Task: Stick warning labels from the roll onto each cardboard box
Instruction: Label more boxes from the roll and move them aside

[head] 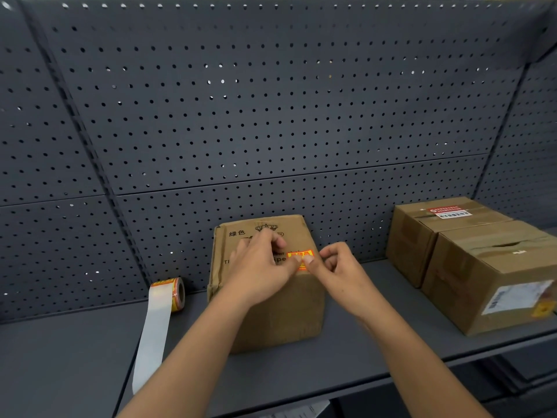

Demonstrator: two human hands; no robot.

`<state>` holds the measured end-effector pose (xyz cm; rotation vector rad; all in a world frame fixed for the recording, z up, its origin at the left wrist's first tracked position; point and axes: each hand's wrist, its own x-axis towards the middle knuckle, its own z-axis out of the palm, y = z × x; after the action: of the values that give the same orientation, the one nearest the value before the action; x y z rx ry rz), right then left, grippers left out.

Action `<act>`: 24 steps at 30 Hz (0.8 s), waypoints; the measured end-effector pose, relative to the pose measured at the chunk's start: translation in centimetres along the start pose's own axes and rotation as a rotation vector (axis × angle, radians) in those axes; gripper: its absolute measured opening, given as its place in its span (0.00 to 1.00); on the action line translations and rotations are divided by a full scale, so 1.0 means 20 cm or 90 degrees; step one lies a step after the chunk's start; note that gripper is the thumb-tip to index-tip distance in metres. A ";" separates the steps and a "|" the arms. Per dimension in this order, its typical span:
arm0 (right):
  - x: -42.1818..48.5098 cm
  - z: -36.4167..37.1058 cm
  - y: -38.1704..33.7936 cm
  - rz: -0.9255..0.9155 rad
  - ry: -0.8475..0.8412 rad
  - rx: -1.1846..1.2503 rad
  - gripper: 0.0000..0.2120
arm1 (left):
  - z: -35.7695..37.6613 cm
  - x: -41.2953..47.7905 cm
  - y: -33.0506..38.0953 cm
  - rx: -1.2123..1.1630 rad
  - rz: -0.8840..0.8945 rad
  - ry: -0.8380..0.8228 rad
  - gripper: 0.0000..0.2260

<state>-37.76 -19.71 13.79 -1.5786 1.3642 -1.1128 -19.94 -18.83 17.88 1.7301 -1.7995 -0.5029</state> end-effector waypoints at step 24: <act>0.00 -0.01 0.04 0.008 0.009 -0.092 0.13 | 0.04 0.00 0.04 0.033 0.032 -0.031 0.05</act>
<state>-38.28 -19.78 13.20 -1.6655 1.4904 -1.0388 -21.04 -18.81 17.84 1.7169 -1.9010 -0.4857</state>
